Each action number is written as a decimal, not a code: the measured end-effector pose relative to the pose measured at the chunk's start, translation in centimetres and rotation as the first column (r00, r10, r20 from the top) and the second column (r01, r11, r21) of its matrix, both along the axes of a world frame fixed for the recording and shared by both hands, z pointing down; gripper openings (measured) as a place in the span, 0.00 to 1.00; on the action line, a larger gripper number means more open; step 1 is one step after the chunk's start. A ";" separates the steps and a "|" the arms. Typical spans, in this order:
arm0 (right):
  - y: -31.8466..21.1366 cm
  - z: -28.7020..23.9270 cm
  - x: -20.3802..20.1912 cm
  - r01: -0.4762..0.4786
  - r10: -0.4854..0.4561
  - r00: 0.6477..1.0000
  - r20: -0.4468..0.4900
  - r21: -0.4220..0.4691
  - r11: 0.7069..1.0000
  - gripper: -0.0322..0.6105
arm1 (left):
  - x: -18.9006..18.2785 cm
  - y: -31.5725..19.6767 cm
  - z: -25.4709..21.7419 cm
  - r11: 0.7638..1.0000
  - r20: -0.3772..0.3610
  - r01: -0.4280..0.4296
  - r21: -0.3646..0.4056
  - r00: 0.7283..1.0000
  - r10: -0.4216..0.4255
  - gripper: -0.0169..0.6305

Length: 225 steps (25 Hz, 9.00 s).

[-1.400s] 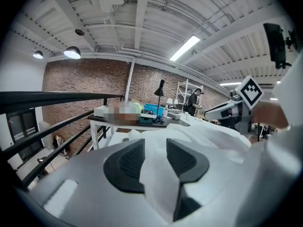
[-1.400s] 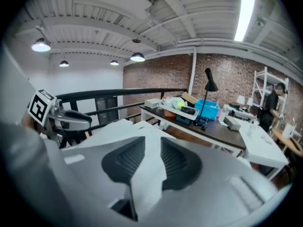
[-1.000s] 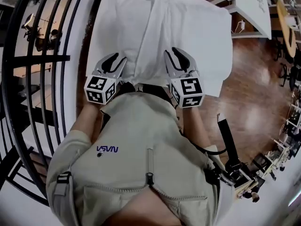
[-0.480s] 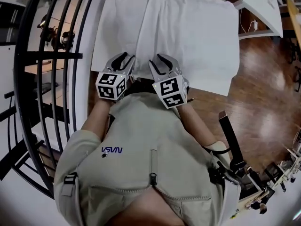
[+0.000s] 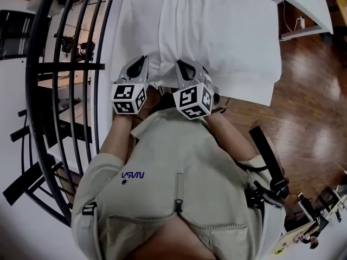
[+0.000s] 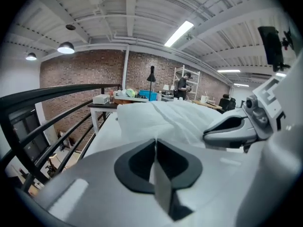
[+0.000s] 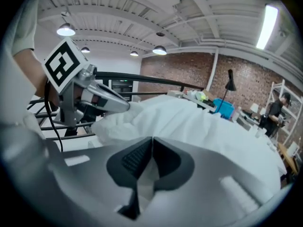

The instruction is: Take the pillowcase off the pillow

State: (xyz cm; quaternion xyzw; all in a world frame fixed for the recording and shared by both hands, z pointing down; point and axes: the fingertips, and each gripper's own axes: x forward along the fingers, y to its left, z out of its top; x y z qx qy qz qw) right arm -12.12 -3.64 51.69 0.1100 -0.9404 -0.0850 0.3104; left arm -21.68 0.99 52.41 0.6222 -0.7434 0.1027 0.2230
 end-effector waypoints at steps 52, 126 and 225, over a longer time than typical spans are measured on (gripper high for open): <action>4.8 4.2 1.2 0.074 -0.064 0.997 0.049 -0.233 0.970 0.29 | 4.2 -1.3 -4.3 0.995 -0.269 -0.055 0.081 0.960 0.075 0.09; -12.8 -1.5 -8.0 0.106 -0.098 0.963 -0.253 0.018 0.994 0.29 | -0.1 -8.7 -0.5 0.953 0.047 -0.287 -0.094 0.955 0.292 0.09; -22.0 -6.8 2.2 -0.391 0.391 0.912 0.120 -0.025 0.920 0.19 | -1.2 -12.0 -9.0 0.953 0.354 -0.297 0.056 0.899 0.259 0.21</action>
